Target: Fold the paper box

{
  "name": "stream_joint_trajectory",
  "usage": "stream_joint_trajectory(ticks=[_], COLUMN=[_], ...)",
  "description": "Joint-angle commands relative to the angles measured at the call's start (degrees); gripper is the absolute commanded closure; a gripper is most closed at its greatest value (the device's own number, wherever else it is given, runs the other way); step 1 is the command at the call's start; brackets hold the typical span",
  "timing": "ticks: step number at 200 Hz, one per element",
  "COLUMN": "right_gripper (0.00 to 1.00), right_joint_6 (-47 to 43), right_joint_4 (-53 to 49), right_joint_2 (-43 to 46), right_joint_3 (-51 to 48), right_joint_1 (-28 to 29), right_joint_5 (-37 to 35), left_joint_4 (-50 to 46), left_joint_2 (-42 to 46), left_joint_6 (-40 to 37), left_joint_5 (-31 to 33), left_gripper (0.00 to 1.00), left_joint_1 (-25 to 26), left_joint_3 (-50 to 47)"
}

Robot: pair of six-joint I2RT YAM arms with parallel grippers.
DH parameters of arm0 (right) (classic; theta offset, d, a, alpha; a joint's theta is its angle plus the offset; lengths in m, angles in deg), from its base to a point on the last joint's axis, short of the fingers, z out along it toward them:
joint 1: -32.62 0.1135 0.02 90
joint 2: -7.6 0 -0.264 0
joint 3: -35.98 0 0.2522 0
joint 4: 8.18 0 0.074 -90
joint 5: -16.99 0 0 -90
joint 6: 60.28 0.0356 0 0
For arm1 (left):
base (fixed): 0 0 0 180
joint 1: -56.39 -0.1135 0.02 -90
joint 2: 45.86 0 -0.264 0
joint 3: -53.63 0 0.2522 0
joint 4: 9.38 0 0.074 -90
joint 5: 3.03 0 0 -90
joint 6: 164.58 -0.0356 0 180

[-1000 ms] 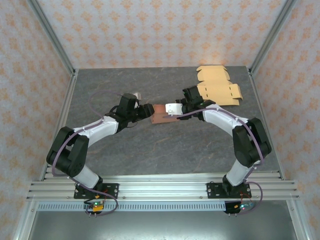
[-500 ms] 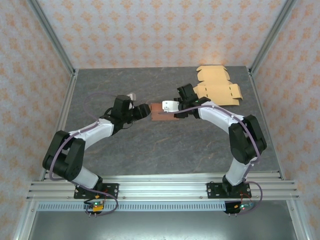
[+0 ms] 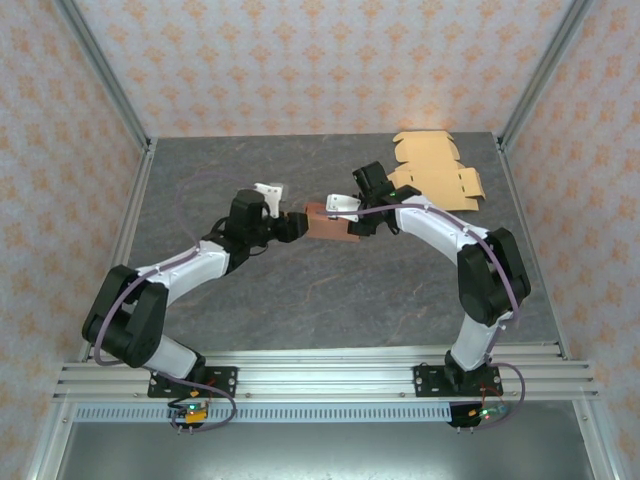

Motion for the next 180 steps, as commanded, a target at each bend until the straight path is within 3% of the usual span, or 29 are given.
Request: stream_joint_trajectory(ticks=[1,25,42,55,107,138,180], right_gripper=[0.52,0.52,0.52,0.52,0.52,0.52,0.52], right_joint_6=[1.87,1.58,1.45,1.05,0.42,-1.74,-2.05], right_joint_4=[-9.99,-10.88,-11.19,-11.33,-11.91,-13.18,-14.39], right_joint_2=[-2.8,-3.26,-3.26,-3.27,-3.6,-3.72,-3.78], right_joint_3=[-0.99,-0.69,-0.55,-0.51,-0.49,-0.62,-0.73], right_joint_1=[-0.06,0.03,0.03,0.06,0.23,0.78,1.42], right_joint_5=[0.28,0.59,0.64,0.64,1.46,2.6,2.64], left_joint_4=[-3.12,-4.49,-6.37,-8.07,-10.73,-10.61,-11.91], left_joint_2=[-2.39,-5.25,-6.65,-7.29,-7.01,-7.58,-8.68], left_joint_6=[-8.67,-9.21,-9.65,-10.14,-11.92,-15.02,-16.8], left_joint_5=[3.56,5.48,7.12,7.25,11.17,5.84,5.0], left_gripper=[0.49,0.58,0.75,0.81,0.81,0.91,0.85], left_joint_1=[1.33,1.34,1.41,1.48,1.47,1.43,1.35], left_joint_3=[4.13,6.28,8.01,9.13,9.87,10.79,12.98])
